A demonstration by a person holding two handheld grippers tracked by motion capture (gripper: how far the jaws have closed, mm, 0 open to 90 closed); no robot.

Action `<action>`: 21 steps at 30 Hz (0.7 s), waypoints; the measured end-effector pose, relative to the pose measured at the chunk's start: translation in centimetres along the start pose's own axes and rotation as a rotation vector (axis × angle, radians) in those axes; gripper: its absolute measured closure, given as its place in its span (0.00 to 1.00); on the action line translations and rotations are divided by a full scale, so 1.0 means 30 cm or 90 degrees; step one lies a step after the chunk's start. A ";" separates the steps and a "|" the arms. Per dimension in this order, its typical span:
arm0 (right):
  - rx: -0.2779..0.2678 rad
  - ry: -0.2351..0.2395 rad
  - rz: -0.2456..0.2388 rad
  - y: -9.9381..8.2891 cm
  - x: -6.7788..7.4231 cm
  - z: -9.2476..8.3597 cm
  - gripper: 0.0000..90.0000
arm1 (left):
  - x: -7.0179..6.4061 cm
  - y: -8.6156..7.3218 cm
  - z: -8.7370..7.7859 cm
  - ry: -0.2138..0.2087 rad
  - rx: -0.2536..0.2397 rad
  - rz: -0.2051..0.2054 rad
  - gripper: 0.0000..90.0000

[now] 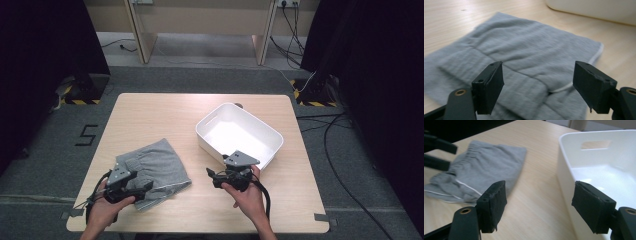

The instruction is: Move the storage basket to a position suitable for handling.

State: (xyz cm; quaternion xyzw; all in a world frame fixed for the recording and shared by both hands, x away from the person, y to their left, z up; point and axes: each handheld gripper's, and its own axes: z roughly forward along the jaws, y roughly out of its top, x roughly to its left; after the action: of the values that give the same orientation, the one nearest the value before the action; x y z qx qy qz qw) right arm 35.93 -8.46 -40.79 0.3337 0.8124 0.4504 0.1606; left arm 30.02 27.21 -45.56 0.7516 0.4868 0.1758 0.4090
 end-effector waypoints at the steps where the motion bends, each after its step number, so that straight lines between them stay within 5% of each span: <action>1: -0.003 -0.009 -0.005 -0.001 -0.010 -0.008 0.34 | -0.012 -0.003 0.001 -0.006 0.002 0.003 0.27; 9: 0.012 -0.054 0.007 -0.028 -0.076 -0.012 0.46 | -0.026 -0.042 0.020 -0.014 0.030 0.006 0.27; 13: 0.034 -0.050 0.009 -0.057 -0.098 0.009 0.61 | -0.021 -0.045 0.017 -0.013 0.030 0.002 0.27; 21: 0.024 -0.052 -0.055 -0.089 -0.114 -0.019 0.83 | -0.021 -0.047 0.018 -0.014 0.034 0.002 0.27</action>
State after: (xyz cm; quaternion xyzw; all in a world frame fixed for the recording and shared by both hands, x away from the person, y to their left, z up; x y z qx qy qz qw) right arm 37.03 -12.15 -42.87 0.3193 0.8273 0.4134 0.2067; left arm 29.26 26.69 -46.91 0.7648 0.4856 0.1547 0.3941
